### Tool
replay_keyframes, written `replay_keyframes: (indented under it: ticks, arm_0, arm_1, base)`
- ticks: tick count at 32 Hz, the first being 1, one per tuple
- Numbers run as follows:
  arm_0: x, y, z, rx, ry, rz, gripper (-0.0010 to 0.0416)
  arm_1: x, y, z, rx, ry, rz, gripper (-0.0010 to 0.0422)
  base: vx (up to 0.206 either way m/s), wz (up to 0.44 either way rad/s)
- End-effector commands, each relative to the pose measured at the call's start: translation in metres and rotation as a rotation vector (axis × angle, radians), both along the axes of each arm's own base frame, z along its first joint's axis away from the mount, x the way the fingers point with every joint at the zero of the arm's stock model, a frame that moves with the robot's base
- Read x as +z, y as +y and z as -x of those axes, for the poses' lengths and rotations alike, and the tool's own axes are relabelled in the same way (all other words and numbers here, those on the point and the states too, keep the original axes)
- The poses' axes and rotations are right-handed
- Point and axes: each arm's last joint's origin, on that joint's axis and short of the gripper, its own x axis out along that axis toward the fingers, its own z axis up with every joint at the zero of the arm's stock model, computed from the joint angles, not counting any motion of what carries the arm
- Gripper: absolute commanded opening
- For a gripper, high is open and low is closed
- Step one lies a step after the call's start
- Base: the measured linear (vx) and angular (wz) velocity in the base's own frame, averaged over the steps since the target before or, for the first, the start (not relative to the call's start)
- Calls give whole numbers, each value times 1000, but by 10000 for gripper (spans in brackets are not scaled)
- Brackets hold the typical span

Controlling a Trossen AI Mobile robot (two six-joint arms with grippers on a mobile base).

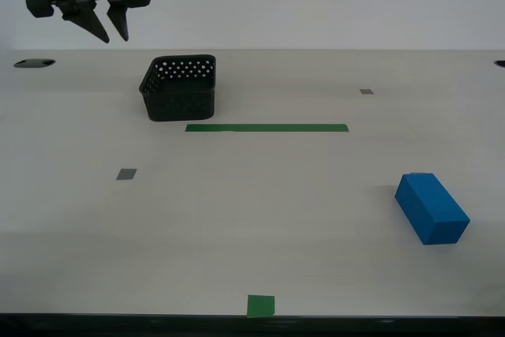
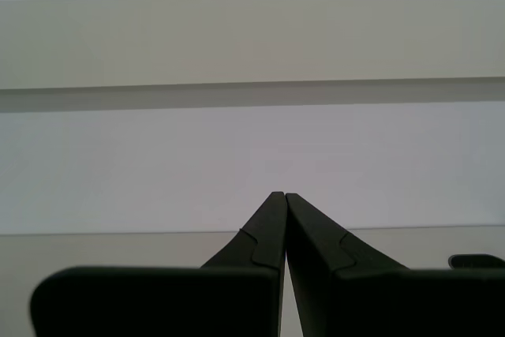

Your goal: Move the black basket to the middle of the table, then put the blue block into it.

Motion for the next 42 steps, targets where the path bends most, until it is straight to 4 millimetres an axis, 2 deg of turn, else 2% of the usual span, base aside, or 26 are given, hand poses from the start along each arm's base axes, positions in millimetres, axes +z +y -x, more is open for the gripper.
replay_keyframes:
  ticks: [1, 3, 6, 15, 22, 27, 29, 31, 38, 40, 42]
  arm_0:
    - [0, 0, 0, 0, -1, -3, 1]
    - [0, 0, 0, 0, 6, -3, 1]
    - [-1, 0, 0, 0, 10, -3, 0]
    - [-1, 0, 0, 0, 11, -3, 1]
    - [-1, 0, 0, 0, 15, -3, 0]
    - [-1, 0, 0, 0, 16, -4, 1]
    - [-1, 0, 0, 0, 16, -4, 0]
    - [-1, 0, 0, 0, 16, -4, 1]
    - [-1, 0, 0, 1, 15, -8, 0]
    - [-1, 0, 0, 1, 15, -8, 1]
    - [-1, 0, 0, 1, 15, -8, 1]
  arm_1:
    - [-8, -9, -14, -13, 9, 2, 197]
    - [-19, -15, -23, -15, 29, 1, 230]
    - [-33, -21, -33, -9, 58, 5, 249]
    - [-68, -33, -51, -6, 117, -36, 229]
    - [-99, -37, -55, 9, 186, -41, 229]
    - [-100, -40, -55, 29, 182, -49, 227]
    - [-98, -40, -56, 31, 178, -47, 213]
    - [-98, -40, -57, 43, 178, -42, 180]
    - [-97, -41, -58, 46, 162, -36, -7]
    - [-97, -42, -58, 44, 162, -36, 5]
    - [-97, -42, -58, 42, 163, -36, -4]
  base:
    - [0, 0]
    - [0, 0]
    - [0, 0]
    - [0, 0]
    - [0, 0]
    - [0, 0]
    - [0, 0]
    - [0, 0]
    - [0, 0]
    - [0, 0]
    - [0, 0]
